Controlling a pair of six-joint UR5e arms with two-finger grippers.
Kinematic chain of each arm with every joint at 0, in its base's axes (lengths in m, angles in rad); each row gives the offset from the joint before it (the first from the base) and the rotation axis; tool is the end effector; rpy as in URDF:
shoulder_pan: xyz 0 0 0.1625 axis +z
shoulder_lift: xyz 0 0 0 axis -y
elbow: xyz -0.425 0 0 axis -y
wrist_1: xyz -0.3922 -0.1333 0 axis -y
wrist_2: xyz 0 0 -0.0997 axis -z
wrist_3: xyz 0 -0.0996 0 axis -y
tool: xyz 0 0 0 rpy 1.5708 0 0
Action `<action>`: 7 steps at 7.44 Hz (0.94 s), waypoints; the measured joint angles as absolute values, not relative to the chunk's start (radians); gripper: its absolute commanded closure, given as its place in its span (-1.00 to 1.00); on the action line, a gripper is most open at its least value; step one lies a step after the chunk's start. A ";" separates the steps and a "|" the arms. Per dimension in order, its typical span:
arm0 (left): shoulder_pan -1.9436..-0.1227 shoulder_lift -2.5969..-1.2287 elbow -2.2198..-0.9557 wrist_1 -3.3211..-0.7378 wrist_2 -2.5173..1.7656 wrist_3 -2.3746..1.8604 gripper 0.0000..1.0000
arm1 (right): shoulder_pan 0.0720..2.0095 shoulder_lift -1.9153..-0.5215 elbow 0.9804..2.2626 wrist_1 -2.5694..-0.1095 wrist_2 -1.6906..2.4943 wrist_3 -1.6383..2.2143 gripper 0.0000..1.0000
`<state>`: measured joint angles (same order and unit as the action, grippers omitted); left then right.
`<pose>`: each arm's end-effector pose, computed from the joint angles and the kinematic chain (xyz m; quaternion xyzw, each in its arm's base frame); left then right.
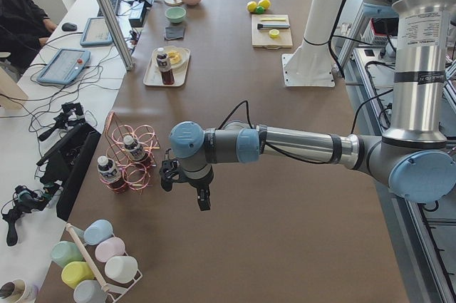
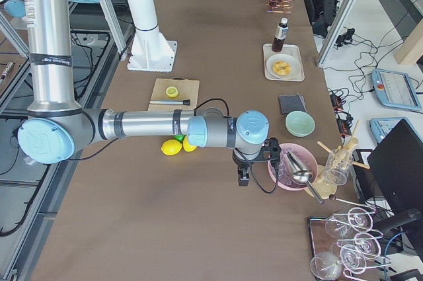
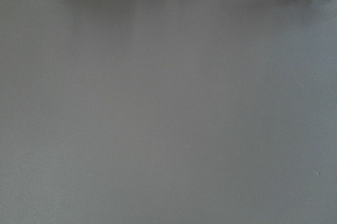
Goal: Place donut on tray
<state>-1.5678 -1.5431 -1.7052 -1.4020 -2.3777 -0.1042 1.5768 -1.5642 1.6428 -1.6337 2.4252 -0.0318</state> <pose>-0.0600 -0.4736 0.6205 -0.0495 0.3903 -0.0587 0.9175 0.0612 -0.4941 0.6205 0.0150 -0.4141 -0.0150 0.9100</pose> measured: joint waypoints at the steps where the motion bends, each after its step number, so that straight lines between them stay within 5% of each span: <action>1: -1.568 -1.544 -1.704 -1.402 -2.378 -0.104 -0.97 | 1.577 -1.564 1.643 -1.634 2.425 -0.031 -1.00; 7: -1.569 -1.533 -1.703 -1.404 -2.378 -0.101 -0.97 | 1.577 -1.562 1.644 -1.634 2.427 -0.029 -1.00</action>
<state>-1.5688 -1.5331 -1.7032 -1.4036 -2.3776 -0.1014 1.5769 -1.5621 1.6440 -1.6337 2.4268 -0.0291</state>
